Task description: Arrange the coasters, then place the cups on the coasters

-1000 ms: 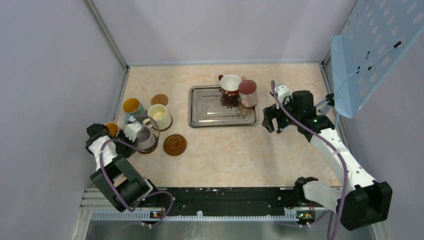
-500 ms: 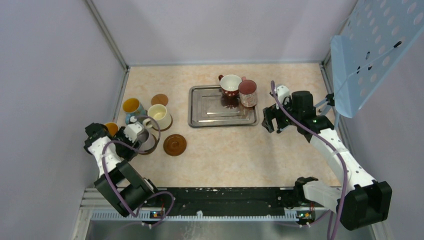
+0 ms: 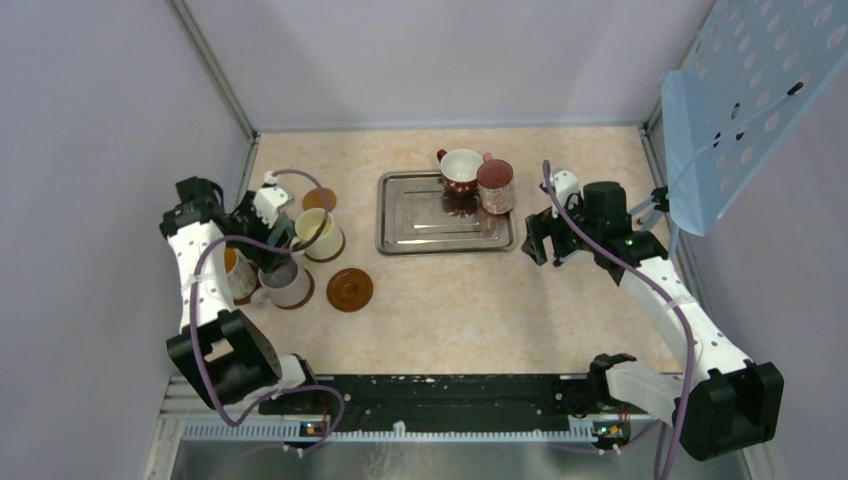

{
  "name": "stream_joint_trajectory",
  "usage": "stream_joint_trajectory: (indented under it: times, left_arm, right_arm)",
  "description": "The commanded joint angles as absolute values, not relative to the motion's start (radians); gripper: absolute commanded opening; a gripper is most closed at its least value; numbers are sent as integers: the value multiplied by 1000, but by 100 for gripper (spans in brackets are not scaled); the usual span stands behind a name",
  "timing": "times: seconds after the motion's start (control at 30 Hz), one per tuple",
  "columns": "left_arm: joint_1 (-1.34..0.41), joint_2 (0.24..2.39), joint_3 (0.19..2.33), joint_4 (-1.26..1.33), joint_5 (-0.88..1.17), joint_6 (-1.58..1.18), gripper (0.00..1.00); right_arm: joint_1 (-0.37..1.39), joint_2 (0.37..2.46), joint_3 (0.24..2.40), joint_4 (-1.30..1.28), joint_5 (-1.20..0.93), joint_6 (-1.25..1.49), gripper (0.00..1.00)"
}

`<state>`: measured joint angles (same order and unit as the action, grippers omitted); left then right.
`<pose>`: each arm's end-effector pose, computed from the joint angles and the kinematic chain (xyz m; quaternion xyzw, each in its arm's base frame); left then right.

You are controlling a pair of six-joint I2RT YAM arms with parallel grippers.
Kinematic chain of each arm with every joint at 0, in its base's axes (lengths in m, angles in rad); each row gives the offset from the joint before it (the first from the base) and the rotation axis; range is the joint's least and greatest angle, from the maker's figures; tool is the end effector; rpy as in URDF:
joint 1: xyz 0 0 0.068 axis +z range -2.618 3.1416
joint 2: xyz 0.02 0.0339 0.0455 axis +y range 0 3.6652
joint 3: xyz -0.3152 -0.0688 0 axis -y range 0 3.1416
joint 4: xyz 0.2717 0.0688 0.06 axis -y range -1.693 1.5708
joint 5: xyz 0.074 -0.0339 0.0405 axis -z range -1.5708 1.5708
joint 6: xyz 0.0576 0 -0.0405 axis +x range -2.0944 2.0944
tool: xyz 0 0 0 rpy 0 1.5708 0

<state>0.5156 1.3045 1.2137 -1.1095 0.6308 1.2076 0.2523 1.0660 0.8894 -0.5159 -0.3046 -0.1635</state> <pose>0.2401 0.0970 0.3404 0.3706 0.8597 -0.0657 0.3454 0.2328 0.0778 0.3184 -0.2478 0.8621 0.1558 0.4137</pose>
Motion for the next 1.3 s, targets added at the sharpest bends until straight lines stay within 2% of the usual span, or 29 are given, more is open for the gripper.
stream_joint_trajectory:
  times: [0.0, 0.17, 0.33, 0.63, 0.8, 1.07, 1.27]
  left_arm:
    - [385, 1364, 1278, -1066, 578, 967, 96]
    - [277, 1466, 1304, -968, 443, 874, 94]
    - [265, 1581, 1368, -975, 367, 851, 93]
    - [260, 1657, 1384, -992, 343, 859, 95]
    - [252, 1669, 1351, -992, 343, 859, 91]
    - [232, 1677, 1321, -1018, 371, 839, 76]
    - [227, 1665, 1314, -1032, 379, 838, 54]
  right_arm:
    - [245, 1055, 878, -482, -320, -153, 84]
    - [245, 1047, 868, -483, -316, -150, 84]
    - [244, 1043, 870, -493, -303, -156, 84]
    - [245, 1042, 865, -494, -293, -161, 84]
    - [245, 1051, 870, -492, -294, -164, 84]
    - [244, 1063, 879, -493, -297, -173, 84]
    - [244, 1067, 882, -491, -302, -175, 84]
